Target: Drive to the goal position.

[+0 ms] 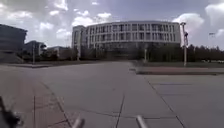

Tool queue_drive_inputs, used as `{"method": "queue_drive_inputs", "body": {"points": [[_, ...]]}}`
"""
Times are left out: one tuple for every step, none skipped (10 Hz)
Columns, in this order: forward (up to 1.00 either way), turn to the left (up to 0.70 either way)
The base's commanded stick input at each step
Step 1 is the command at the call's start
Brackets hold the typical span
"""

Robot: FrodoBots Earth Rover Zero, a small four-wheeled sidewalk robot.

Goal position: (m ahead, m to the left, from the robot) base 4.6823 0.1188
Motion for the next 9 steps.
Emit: {"method": "queue_drive_inputs", "body": {"points": [[0.7, 0.0], [0.7, 0.0], [0.7, 0.0], [0.7, 0.0], [0.7, 0.0], [0.7, 0.0], [0.7, 0.0], [0.7, 0.0], [0.7, 0.0]]}}
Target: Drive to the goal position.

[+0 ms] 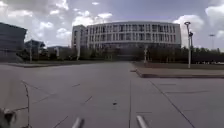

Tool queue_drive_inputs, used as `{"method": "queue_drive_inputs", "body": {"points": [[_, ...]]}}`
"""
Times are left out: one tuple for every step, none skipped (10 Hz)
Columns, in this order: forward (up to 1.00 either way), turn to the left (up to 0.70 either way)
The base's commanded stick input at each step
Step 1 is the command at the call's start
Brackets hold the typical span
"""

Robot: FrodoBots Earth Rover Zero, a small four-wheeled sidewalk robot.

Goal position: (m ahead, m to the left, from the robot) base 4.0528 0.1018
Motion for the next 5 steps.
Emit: {"method": "queue_drive_inputs", "body": {"points": [[0.7, 0.0], [0.7, 0.0], [0.7, 0.0], [0.7, 0.0], [0.7, 0.0]]}}
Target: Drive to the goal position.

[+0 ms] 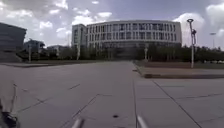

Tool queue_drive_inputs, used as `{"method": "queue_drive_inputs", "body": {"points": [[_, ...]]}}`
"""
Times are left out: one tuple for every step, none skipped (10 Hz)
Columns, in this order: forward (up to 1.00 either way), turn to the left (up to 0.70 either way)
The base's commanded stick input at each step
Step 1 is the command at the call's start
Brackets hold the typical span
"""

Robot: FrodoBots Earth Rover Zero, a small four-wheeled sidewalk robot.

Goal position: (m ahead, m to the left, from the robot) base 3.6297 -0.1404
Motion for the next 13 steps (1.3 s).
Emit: {"method": "queue_drive_inputs", "body": {"points": [[0.7, 0.0], [0.7, 0.0], [0.7, 0.0], [0.7, 0.0], [0.7, 0.0], [0.7, 0.0], [0.7, 0.0], [0.7, 0.0], [0.7, 0.0], [0.7, 0.0], [0.7, 0.0], [0.7, 0.0], [0.7, 0.0]]}}
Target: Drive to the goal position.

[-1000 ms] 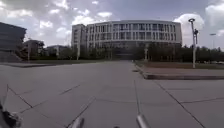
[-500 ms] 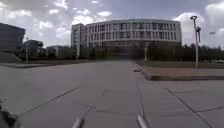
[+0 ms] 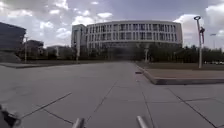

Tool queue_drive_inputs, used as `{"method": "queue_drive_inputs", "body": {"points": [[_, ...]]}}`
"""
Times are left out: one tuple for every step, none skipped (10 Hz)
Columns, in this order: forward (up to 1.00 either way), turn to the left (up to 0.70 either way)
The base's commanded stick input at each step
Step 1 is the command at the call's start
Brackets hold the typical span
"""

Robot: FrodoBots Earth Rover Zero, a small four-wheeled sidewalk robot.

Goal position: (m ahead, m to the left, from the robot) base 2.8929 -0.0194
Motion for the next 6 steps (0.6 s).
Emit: {"method": "queue_drive_inputs", "body": {"points": [[0.7, 0.0], [0.7, 0.0], [0.7, -0.04], [0.7, -0.35], [0.7, -0.35], [0.7, -0.12]]}}
